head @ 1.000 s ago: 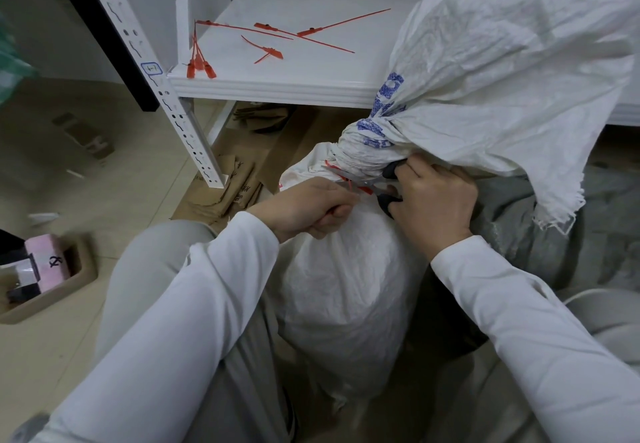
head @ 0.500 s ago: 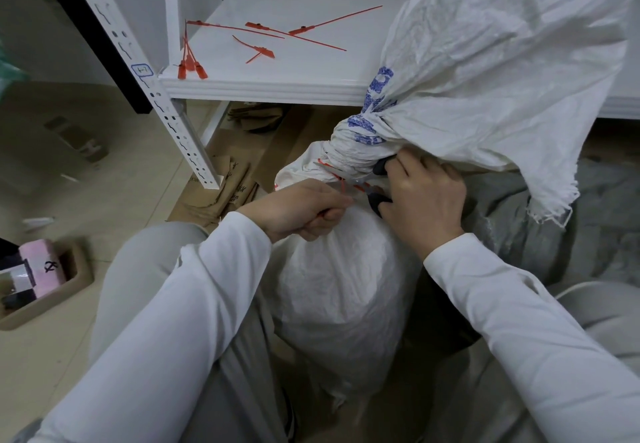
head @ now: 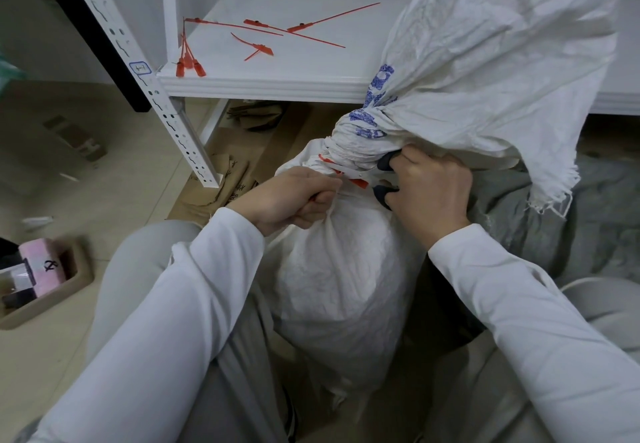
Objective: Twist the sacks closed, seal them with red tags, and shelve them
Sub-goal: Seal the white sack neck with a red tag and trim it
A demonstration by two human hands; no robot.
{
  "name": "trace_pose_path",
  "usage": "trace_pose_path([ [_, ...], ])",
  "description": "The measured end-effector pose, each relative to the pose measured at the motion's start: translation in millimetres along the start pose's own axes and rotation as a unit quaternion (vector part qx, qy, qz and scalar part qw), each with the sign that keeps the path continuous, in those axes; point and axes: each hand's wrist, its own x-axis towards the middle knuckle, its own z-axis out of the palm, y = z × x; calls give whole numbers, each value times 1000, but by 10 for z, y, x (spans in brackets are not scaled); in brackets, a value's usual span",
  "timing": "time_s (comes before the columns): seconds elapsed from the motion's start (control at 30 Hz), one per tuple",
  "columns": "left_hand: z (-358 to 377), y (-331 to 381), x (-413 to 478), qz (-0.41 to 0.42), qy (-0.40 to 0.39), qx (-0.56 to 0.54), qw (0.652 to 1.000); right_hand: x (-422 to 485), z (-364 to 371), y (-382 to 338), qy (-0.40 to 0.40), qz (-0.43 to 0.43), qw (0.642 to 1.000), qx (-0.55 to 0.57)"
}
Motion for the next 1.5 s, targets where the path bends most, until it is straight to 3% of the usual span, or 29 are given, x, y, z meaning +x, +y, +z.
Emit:
trace_pose_path([
  [0.23,-44,18,-27,-2,24,-13,1000,18,-40,-3,-11,0,1000,-21],
  [0.47,75,-8,-8,-25,-29,32,999,-49,16,-27,44,-25,998,-34],
  [0.63,175,-9,14,-31,-34,62,997,-61,30,-127,37,-14,998,-56],
  [0.97,-5,53,-41,-19,7,-26,999,29,-49,-35,-16,-8,999,-47],
  [1.5,-128,70,-70,-34,14,-53,998,33,-39,8,-45,10,999,-6],
])
